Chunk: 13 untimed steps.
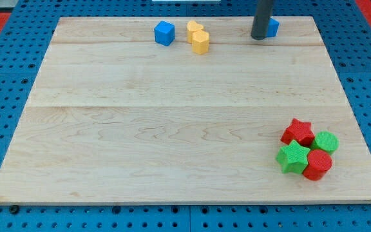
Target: Push the yellow hexagon towards the blue triangle
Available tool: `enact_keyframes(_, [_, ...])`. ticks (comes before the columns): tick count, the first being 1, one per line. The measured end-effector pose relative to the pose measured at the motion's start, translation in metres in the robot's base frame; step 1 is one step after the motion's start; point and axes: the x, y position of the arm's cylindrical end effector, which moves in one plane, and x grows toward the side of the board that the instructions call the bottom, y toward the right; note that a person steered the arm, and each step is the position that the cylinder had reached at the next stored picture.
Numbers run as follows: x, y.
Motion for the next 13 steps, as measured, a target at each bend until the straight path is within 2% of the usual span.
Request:
enact_keyframes(2, [-0.017,0.005])
enact_keyframes(3, [0.002,-0.006])
enact_keyframes(4, [0.04,-0.036])
enact_keyframes(6, [0.05,-0.173])
enact_keyframes(7, [0.05,-0.214])
enact_keyframes(8, [0.048,-0.211])
enact_keyframes(10, [0.027,-0.163])
enact_keyframes(13, [0.026,-0.058])
